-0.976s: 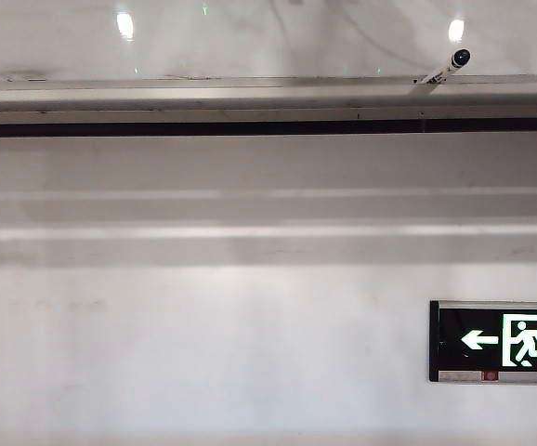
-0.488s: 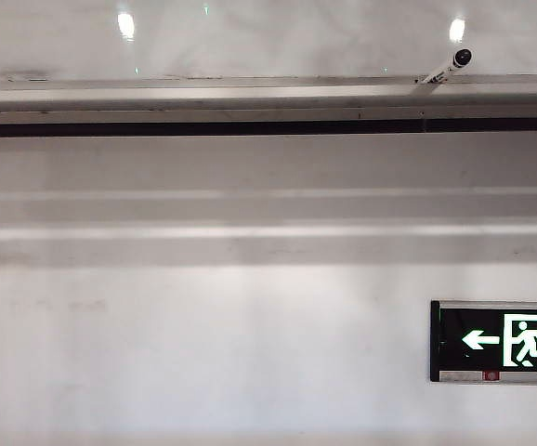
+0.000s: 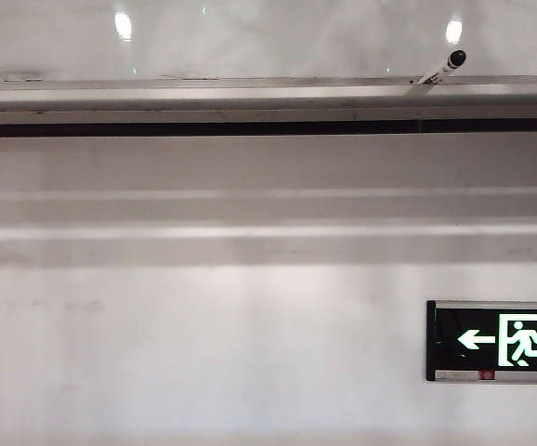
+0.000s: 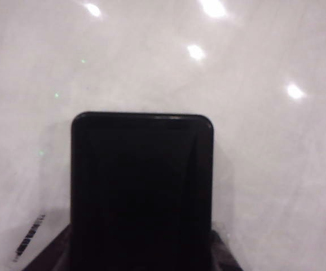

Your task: Wipe the whiteboard clean using the black magnetic whiteboard eraser attached to the whiteboard.

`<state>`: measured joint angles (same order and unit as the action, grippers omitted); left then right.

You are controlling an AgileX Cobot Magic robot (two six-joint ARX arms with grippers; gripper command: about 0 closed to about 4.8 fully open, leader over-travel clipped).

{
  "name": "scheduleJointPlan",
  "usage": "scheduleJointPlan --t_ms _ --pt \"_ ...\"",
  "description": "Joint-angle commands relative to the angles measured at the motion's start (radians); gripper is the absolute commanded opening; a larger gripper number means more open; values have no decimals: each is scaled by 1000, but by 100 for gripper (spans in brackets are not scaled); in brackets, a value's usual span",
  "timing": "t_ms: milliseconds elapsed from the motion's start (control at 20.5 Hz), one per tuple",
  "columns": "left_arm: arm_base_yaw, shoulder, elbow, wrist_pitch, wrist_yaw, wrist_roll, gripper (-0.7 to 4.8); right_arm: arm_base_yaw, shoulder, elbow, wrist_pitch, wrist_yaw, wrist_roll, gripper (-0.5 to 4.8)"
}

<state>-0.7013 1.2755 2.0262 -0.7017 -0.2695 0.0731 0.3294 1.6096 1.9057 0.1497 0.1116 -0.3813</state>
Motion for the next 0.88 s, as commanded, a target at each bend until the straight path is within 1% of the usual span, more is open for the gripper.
scheduleJointPlan --t_ms 49,146,244,488,829,878 --pt "0 -3 5 31 5 -3 -8 51 64 -5 -47 -73 -6 48" --pt "0 -3 5 37 5 -3 -8 87 90 -5 -48 -96 -46 48" --pt "0 -3 4 46 4 -3 -8 115 113 -5 -48 -96 -70 48" --pt "0 -3 4 53 5 -3 -8 169 167 -5 -76 -114 -103 48" --pt "0 -2 4 54 4 -3 -8 188 214 -7 -192 -114 -129 47" --pt "0 -2 4 54 4 -3 -8 193 213 -7 -199 -107 -152 46"
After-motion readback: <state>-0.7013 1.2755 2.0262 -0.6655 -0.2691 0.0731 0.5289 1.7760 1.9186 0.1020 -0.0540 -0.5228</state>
